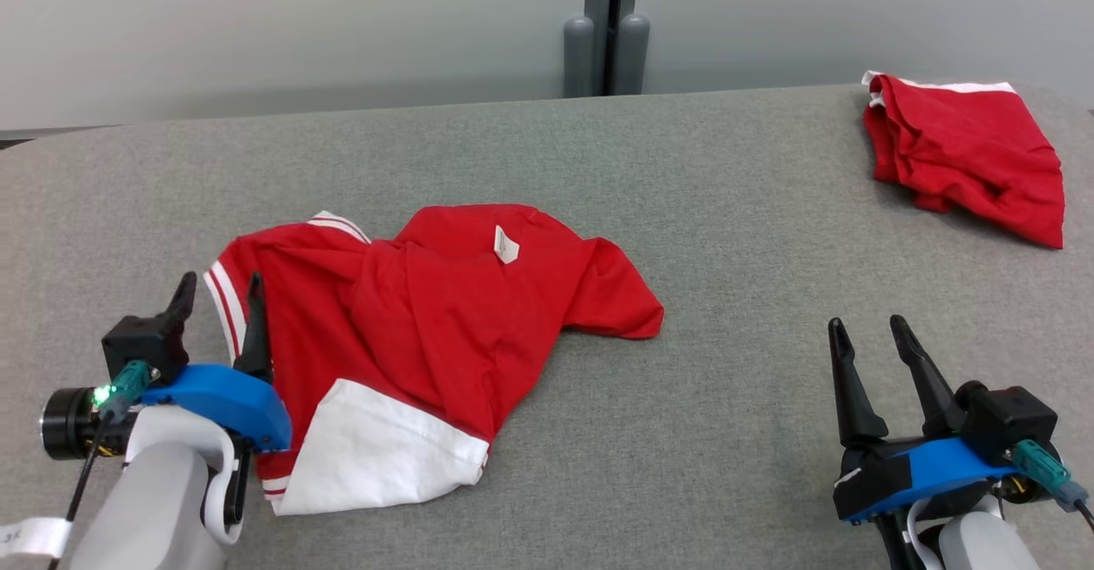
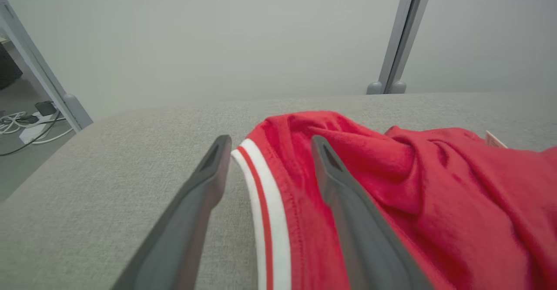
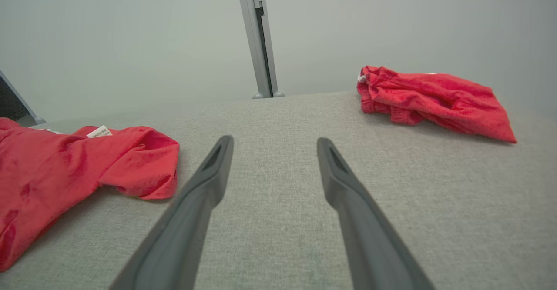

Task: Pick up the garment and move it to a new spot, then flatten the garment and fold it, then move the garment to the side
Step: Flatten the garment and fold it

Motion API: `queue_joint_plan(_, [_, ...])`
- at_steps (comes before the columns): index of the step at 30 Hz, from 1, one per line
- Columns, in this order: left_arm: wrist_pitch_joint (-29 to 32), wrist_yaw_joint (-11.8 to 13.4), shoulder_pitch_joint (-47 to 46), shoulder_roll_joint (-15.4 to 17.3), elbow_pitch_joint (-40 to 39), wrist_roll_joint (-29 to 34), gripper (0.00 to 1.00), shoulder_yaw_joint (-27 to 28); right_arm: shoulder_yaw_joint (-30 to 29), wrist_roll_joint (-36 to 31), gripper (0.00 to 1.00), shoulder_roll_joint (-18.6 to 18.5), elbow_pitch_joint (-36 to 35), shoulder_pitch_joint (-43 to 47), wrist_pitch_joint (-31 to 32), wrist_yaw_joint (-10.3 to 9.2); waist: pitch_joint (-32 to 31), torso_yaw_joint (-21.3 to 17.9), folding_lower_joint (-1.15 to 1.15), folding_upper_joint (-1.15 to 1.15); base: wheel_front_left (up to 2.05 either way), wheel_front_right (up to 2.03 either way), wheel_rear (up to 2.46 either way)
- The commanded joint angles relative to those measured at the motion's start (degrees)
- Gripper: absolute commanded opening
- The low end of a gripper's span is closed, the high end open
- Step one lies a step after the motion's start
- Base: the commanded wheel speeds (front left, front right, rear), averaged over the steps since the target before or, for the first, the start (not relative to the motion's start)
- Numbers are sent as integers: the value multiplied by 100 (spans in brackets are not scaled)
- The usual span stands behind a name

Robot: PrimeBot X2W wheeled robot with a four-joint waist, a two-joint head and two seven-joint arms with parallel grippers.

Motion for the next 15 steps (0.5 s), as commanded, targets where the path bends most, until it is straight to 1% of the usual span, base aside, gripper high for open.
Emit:
queue_joint_plan(1, [-24, 28, 183, -25, -219, 63, 100, 55, -14, -16, 100, 3, -11, 55, -29, 1, -25, 52, 0, 0, 0, 0, 0])
queue_joint_plan(5, [-25, 173, 551, -23, -740, 200, 100, 165, -9, -14, 100, 12, 8, 76, -28, 1, -84, 133, 0, 0, 0, 0, 0])
queue_joint_plan(7, [-25, 201, 764, -74, -985, 183, 100, 245, 1, -16, 100, 19, 14, 70, -30, 1, -104, 151, 0, 0, 0, 0, 0])
queue_joint_plan(11, [-25, 63, 1030, -99, -1242, 213, 100, 126, 20, -2, 100, 25, 21, 67, -32, 1, -111, 166, 0, 0, 0, 0, 0])
queue_joint_plan(15, [148, -99, 1176, -188, -1310, 189, 100, -96, 33, 18, 100, 7, 27, 45, -33, 1, -82, 146, 0, 0, 0, 0, 0])
